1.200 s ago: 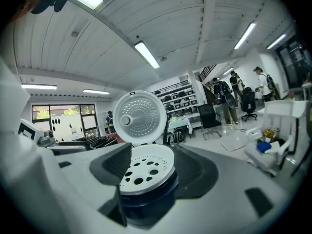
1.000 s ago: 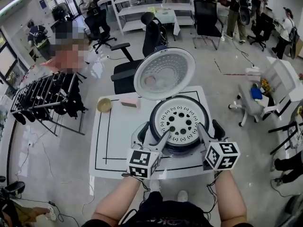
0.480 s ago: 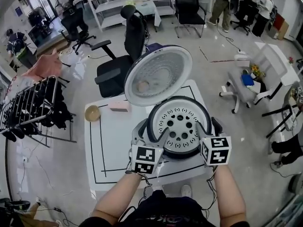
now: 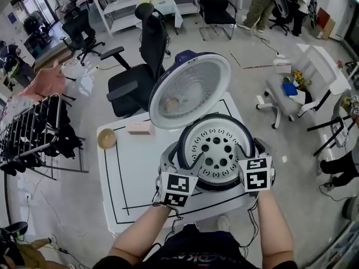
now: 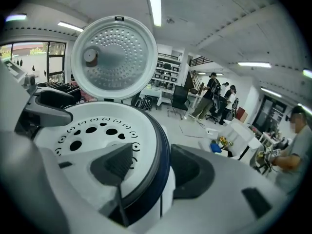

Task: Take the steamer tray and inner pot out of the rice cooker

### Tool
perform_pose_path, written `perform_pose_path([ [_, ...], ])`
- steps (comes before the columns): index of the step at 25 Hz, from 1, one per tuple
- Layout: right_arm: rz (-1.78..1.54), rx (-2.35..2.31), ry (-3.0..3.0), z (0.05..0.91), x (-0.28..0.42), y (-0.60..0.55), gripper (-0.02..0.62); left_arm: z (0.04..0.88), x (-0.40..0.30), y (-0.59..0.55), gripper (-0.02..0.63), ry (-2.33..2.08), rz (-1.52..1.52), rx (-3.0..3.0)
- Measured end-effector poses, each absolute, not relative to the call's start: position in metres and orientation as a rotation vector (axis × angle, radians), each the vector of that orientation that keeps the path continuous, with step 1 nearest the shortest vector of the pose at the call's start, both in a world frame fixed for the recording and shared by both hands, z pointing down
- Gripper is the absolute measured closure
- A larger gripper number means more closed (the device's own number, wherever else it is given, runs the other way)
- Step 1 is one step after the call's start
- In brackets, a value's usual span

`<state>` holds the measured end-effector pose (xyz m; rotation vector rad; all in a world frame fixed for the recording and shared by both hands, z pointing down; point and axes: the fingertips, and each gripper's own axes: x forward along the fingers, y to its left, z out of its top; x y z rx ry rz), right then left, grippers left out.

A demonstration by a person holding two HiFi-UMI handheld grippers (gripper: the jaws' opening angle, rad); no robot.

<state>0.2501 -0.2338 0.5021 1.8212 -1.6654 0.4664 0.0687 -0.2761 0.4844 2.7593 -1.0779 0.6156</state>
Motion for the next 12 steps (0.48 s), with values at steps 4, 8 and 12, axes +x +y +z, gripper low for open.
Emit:
perform_pose_path([
  [4,0.451,1.789,-1.624,0.5068,0.251,-0.2347,0.36,0.4853,0.0706,-0.2755,0.276,-1.051,0.596,2.765],
  [8,0.421,1.786,-1.594,0.5055,0.2524,-0.2357,0.372,0.4851,0.0713,-0.2755,0.276,-1.045,0.588,2.79],
  [12,0.387,1.798,-1.574,0.5005,0.2559,-0.2376,0.392,0.4843,0.0724,-0.2746,0.275,-1.031,0.587,2.789],
])
